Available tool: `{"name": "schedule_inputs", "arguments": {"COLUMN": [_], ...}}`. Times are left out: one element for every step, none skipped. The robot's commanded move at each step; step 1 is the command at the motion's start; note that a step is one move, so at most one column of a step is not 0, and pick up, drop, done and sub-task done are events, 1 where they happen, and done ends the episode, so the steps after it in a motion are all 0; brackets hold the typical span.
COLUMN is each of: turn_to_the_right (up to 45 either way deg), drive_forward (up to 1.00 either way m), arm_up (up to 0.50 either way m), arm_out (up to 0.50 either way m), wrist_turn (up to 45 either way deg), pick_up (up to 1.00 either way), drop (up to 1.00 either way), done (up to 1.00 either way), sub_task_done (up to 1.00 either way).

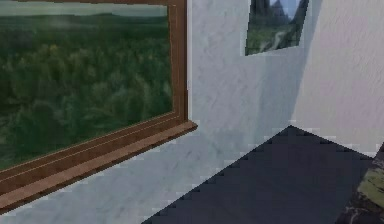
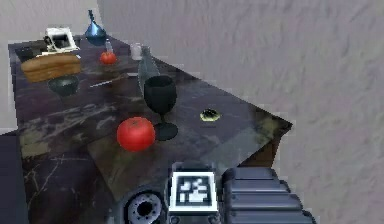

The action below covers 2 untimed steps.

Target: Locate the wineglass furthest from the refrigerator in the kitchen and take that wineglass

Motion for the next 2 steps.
{"name": "schedule_inputs", "arguments": {"turn_to_the_right": [0.0,0.0], "drive_forward": [0.00,0.00], "arm_up": [0.00,0.00], "arm_out": [0.30,0.00], "wrist_turn": [0.0,45.0], "pick_up": [0.00,0.00], "drop": [0.00,0.00], "done": [0.00,0.00], "sub_task_done": [0.00,0.00]}}
